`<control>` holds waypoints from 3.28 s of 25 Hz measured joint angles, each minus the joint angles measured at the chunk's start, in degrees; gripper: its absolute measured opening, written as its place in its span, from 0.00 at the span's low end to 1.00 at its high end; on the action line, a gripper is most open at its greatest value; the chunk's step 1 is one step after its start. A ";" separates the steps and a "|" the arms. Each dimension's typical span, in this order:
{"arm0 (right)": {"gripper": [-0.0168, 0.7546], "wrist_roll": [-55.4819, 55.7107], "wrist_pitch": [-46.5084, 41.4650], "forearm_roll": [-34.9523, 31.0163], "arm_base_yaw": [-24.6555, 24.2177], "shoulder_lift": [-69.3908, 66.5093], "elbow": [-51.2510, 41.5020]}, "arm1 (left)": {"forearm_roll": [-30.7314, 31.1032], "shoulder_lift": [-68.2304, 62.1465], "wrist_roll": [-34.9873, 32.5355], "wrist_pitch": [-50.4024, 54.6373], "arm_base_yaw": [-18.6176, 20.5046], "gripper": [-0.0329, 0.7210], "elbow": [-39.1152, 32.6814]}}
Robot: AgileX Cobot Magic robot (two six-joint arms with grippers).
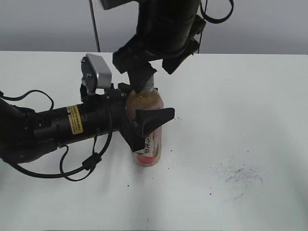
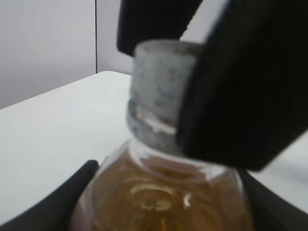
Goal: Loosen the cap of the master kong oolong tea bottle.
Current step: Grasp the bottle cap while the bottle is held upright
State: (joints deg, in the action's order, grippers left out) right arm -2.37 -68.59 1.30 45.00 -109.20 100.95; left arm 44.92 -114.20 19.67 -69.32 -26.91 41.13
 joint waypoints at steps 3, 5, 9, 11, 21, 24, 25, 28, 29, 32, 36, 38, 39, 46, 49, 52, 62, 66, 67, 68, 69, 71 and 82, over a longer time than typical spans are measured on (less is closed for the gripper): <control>0.77 7.97 -0.32 -0.20 0.00 0.00 0.00 | -0.15 0.00 0.06 0.00 0.00 0.64 0.00; 0.76 11.35 -0.70 -1.30 0.00 0.00 0.00 | -0.15 0.00 0.06 0.00 0.00 0.64 0.00; 0.68 15.34 -0.96 -1.60 0.00 0.00 0.00 | -0.15 0.00 0.06 0.00 0.00 0.64 0.00; 0.65 16.07 -1.05 -1.87 0.00 0.00 0.00 | -0.15 0.00 0.06 0.00 0.00 0.64 0.00; 0.38 11.48 -1.01 -2.90 0.21 0.00 0.00 | -0.10 0.00 -0.05 0.06 0.00 0.64 0.04; 0.38 7.04 -1.01 -2.90 0.21 0.00 0.00 | -0.10 0.00 -0.05 0.06 0.00 0.64 0.04; 0.38 4.65 -1.01 -2.90 0.21 0.00 0.00 | -0.04 0.00 -0.05 0.06 0.00 0.64 0.04; 0.38 -6.17 -1.01 -2.95 0.21 0.00 0.00 | 0.07 0.00 -0.05 0.06 0.00 0.64 0.04; 0.38 -11.25 -1.01 -2.95 0.21 0.00 0.00 | 0.15 0.00 -0.09 0.06 0.00 0.64 0.04; 0.38 -26.54 -1.01 -2.95 0.21 0.00 0.00 | 0.42 0.00 -0.18 0.01 0.00 0.64 0.04; 0.38 -46.61 -1.06 -2.90 0.21 0.05 0.00 | 0.77 0.00 -0.48 -0.05 0.00 0.64 0.04; 0.38 -55.64 -1.06 -2.90 0.21 0.10 0.00 | 0.89 0.00 -0.66 -0.05 0.00 0.64 0.04; 0.38 -60.46 -1.06 -2.90 0.21 0.12 0.00 | 0.95 0.00 -0.72 -0.10 0.00 0.64 0.04; 0.38 -88.18 -1.10 -3.27 0.32 0.16 0.05 | 1.35 0.00 -1.16 -0.21 0.00 0.64 0.04; 0.38 -102.18 -1.10 -4.13 0.32 0.23 0.16 | 1.62 0.00 -1.31 -0.27 0.00 0.64 0.04; 0.38 -114.97 -1.10 -4.44 0.26 0.23 0.16 | 1.69 0.00 -1.48 -0.31 0.00 0.64 0.04; 0.38 -144.23 -0.20 -4.71 0.32 0.23 0.16 | 1.52 0.00 -1.20 -0.33 0.00 0.64 0.04; 0.38 -146.12 -0.06 -4.77 0.32 0.23 0.16 | 1.53 0.00 -1.09 -0.33 0.00 0.64 0.04; 0.38 -146.12 -0.06 -4.77 0.32 0.23 0.16 | 1.53 0.00 -1.09 -0.33 0.00 0.64 0.04; 0.38 -145.92 -0.06 -4.77 0.32 0.23 0.16 | 1.53 0.00 -1.09 -0.33 0.00 0.64 0.04; 0.38 -145.47 -0.06 -4.77 0.32 0.23 0.16 | 1.53 0.00 -1.09 -0.33 0.00 0.64 0.04; 0.38 -143.37 -0.06 -4.71 0.32 0.23 0.16 | 1.53 0.00 -1.08 -0.33 0.00 0.64 0.04; 0.64 -98.63 -0.68 -6.67 0.63 0.10 -0.02 | 0.12 0.00 -0.18 0.01 0.00 0.64 0.04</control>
State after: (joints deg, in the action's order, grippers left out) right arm -101.00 -69.27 -5.38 45.63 -109.10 100.93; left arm 45.04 -114.20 19.49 -69.31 -26.91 41.17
